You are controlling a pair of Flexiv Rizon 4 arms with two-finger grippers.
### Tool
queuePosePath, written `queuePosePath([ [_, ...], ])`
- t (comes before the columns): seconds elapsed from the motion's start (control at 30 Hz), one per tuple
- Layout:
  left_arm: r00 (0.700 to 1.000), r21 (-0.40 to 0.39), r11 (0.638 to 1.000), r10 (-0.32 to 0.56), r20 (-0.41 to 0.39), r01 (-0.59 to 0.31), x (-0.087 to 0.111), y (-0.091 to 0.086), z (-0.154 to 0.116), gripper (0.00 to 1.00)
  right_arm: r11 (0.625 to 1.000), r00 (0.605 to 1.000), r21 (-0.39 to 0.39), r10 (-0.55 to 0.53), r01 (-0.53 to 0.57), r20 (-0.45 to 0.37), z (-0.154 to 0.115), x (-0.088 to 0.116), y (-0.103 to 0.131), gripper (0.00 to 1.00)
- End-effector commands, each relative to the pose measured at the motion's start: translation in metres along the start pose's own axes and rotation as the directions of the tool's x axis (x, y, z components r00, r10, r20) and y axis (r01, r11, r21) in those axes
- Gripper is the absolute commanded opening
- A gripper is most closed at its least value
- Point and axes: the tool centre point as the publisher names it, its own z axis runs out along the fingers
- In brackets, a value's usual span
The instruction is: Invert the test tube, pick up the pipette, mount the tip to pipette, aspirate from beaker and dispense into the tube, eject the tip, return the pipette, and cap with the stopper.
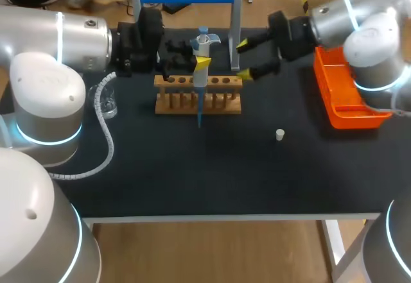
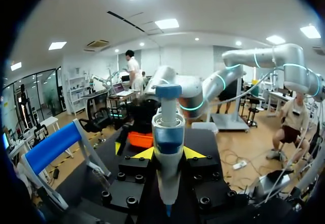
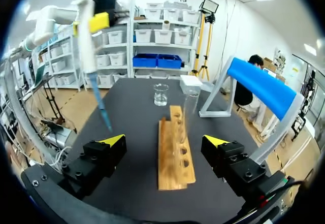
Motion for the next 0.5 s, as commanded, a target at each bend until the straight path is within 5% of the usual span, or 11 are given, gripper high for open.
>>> queuePosePath([
  [0.03, 1.000, 0.004, 1.000, 0.001, 0.000, -0.001, 0.000, 0.000, 0.000, 0.00, 0.997, 1.000, -0.074, -0.025, 0.025, -0.009, -0.048, 0.020, -0.005, 1.00],
  [0.5, 1.000, 0.004, 1.000, 0.001, 0.000, -0.001, 0.000, 0.000, 0.000, 0.00, 0.972, 0.985, -0.223, -0.111, 0.079, -0.134, -0.038, 0.061, 0.012, 1.00],
])
